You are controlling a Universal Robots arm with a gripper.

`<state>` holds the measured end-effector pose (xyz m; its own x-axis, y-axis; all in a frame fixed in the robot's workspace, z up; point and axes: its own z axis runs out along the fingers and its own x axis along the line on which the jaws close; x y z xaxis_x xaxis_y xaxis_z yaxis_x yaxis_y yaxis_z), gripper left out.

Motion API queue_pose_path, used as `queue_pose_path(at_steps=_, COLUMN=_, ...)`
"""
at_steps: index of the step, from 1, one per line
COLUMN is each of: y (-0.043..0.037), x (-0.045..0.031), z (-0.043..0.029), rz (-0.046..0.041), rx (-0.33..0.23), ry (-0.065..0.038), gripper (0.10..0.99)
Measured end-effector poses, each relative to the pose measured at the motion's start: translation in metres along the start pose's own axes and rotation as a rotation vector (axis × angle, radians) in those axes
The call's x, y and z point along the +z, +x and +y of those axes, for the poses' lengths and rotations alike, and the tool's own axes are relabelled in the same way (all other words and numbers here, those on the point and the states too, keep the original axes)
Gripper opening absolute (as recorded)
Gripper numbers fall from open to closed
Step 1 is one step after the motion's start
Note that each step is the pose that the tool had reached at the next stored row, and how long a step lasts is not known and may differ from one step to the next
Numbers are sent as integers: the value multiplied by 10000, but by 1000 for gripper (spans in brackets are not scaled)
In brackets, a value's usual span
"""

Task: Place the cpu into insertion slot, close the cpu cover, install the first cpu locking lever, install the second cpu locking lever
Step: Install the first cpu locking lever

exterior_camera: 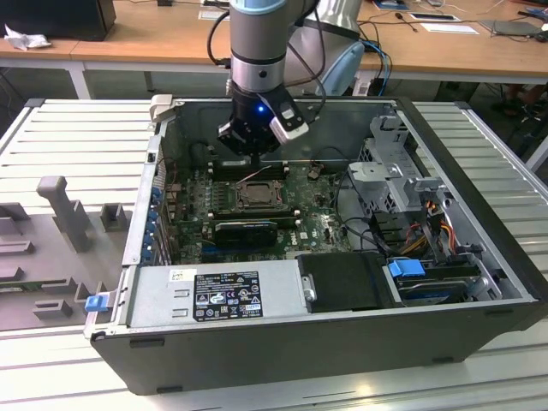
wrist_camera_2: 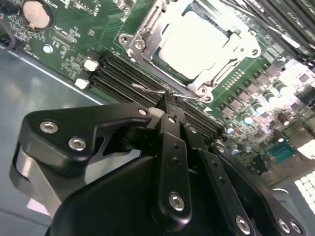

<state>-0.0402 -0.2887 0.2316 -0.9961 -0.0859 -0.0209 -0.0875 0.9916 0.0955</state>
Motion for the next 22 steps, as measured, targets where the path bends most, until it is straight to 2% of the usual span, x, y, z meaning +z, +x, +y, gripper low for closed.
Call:
queue_pose_path(at_steps=3, y=-30, x=17, z=29, rz=-3, rx=24, ry=0, gripper=106)
queue_pose_path(at_steps=11, y=-164, x=82, z=12, rz=-15, rx=156, ry=3, gripper=106)
queue_pose_path(at_steps=22, y=-222, x=193, z=-4, rz=-26, rx=171, ry=4, gripper=106)
